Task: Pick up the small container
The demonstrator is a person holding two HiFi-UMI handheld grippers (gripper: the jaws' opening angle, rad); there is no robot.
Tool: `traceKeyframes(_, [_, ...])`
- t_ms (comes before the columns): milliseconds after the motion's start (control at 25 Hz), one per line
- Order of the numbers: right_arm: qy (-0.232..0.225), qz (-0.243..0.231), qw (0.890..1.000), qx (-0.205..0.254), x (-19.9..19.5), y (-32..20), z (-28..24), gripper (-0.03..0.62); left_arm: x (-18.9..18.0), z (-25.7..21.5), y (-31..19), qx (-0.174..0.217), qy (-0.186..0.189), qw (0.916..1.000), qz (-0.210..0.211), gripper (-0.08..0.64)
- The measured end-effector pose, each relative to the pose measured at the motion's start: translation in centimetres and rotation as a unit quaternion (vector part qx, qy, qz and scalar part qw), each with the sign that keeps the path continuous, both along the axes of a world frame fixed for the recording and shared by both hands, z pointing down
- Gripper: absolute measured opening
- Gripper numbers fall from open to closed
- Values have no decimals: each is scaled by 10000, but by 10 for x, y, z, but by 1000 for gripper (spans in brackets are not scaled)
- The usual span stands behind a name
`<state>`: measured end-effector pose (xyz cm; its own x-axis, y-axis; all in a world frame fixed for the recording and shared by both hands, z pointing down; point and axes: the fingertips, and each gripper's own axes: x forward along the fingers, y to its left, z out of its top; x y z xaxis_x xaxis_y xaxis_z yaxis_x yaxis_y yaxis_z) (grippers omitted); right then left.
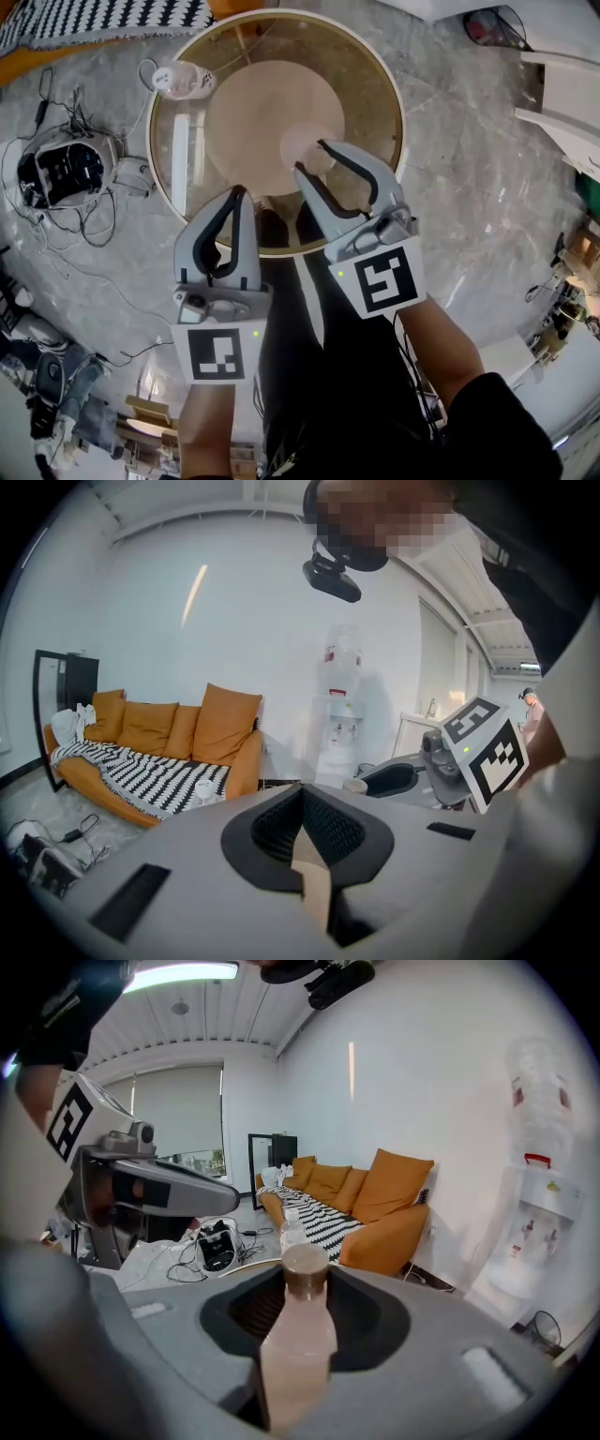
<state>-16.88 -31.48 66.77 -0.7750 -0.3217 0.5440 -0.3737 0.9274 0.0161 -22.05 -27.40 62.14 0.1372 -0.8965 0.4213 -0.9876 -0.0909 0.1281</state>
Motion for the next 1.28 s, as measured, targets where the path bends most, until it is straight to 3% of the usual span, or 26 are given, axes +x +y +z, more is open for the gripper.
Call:
traceKeyframes(560, [-118,-72,9999,-23,-4,25,-125,133,-13,-120,14,174,-141,9997,-44,6])
traceKeyframes(1280, [-612,31,9976,308,25,31,-305,133,14,-277,36,659,-391,9969,-169,6])
